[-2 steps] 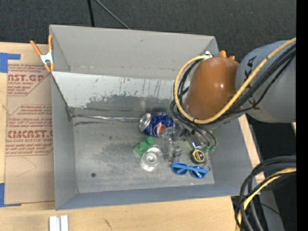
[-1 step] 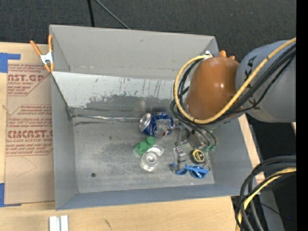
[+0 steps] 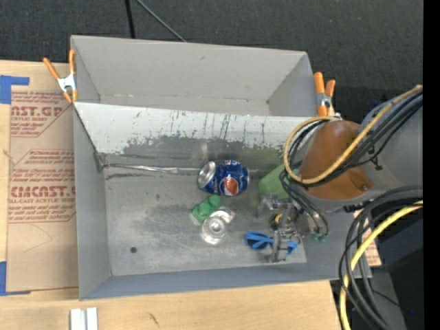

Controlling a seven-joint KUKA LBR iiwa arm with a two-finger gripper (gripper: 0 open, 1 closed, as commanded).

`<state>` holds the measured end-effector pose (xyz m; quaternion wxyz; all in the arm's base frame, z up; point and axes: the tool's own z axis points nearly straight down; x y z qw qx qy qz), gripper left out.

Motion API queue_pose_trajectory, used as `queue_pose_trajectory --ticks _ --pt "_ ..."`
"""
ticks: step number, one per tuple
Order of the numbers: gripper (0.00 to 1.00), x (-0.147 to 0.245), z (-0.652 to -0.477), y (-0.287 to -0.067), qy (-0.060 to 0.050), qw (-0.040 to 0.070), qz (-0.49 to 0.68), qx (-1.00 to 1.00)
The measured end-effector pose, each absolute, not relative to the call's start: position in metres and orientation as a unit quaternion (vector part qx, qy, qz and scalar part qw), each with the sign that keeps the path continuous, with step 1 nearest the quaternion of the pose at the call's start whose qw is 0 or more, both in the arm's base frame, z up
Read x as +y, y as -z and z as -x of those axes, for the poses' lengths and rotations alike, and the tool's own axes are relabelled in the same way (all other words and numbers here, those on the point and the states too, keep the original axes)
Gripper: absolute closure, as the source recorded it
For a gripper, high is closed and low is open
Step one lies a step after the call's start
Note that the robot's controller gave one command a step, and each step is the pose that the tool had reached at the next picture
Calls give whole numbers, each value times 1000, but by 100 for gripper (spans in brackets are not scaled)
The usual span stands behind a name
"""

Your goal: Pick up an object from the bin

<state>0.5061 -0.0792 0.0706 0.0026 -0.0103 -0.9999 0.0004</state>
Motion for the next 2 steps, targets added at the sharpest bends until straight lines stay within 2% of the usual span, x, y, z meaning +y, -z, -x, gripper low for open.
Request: queue_pose_trajectory --ticks 1,2 --pt "100 -76 -508 -74 0 0 7 -1000" --pt "0 -76 -508 -74 0 0 7 -1000"
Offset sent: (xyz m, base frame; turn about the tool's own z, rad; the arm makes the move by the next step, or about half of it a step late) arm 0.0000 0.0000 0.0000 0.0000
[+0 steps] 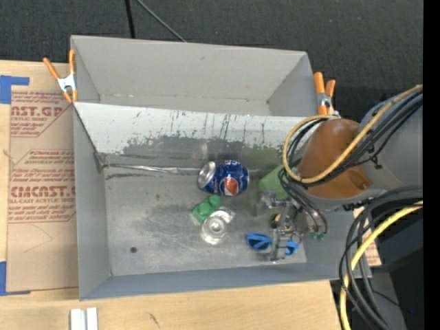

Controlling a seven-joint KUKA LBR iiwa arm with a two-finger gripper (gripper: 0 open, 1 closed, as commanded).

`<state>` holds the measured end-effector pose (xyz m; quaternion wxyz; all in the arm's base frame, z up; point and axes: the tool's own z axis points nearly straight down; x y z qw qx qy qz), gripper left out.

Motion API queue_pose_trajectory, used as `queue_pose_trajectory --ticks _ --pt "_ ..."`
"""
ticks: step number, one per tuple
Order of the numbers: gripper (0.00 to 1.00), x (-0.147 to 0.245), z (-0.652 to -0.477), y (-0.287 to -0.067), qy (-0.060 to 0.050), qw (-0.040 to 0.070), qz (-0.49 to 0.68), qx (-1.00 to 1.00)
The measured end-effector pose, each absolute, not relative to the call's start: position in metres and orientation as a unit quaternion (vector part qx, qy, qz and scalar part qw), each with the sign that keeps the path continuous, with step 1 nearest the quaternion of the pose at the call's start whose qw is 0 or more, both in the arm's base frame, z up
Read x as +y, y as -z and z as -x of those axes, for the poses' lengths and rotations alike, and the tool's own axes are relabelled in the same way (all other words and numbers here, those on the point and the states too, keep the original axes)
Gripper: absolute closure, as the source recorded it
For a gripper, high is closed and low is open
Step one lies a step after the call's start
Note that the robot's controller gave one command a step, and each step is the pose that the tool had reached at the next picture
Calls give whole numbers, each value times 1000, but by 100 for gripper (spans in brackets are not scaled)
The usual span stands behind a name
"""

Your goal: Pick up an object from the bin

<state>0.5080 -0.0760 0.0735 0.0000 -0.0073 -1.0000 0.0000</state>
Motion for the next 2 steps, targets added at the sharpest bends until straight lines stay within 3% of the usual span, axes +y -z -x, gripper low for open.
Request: queue_pose_trajectory --ticks 1,2 --pt "100 -76 -508 -74 0 0 7 -1000" --pt "100 -84 -505 -171 -1 -4 8 -1000"
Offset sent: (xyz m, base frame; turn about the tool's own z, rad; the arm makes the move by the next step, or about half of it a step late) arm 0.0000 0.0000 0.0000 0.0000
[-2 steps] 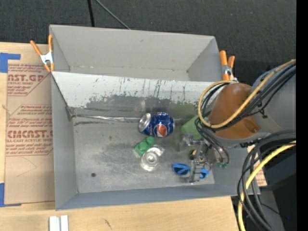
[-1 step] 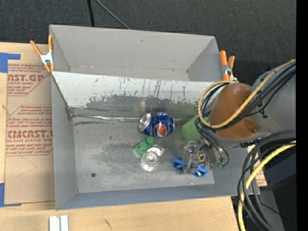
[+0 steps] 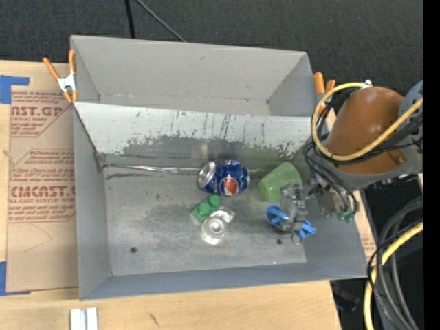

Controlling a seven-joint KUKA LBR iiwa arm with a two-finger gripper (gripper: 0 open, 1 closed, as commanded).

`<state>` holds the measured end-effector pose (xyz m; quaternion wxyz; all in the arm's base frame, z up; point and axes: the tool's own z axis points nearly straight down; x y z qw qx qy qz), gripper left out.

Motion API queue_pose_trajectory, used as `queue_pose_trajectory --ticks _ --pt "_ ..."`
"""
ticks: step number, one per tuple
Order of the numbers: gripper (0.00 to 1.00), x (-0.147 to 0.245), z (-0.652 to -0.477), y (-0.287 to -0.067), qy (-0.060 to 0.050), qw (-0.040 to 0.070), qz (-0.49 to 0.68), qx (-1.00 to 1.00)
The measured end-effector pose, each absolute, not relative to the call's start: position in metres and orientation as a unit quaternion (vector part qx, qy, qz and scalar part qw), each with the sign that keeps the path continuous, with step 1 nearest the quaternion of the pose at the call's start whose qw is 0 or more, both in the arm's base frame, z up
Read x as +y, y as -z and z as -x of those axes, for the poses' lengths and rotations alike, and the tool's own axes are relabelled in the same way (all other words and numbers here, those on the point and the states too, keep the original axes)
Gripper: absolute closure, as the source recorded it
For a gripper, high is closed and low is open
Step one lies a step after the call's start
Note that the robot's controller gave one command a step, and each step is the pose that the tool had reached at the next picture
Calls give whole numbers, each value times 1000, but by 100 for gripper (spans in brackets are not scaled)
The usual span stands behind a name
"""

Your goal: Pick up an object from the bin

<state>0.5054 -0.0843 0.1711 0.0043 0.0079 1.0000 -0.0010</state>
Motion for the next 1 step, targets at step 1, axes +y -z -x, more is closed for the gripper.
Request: queue_pose_trajectory --ticks 1 --pt "100 -104 -552 -289 2 7 0 1000"
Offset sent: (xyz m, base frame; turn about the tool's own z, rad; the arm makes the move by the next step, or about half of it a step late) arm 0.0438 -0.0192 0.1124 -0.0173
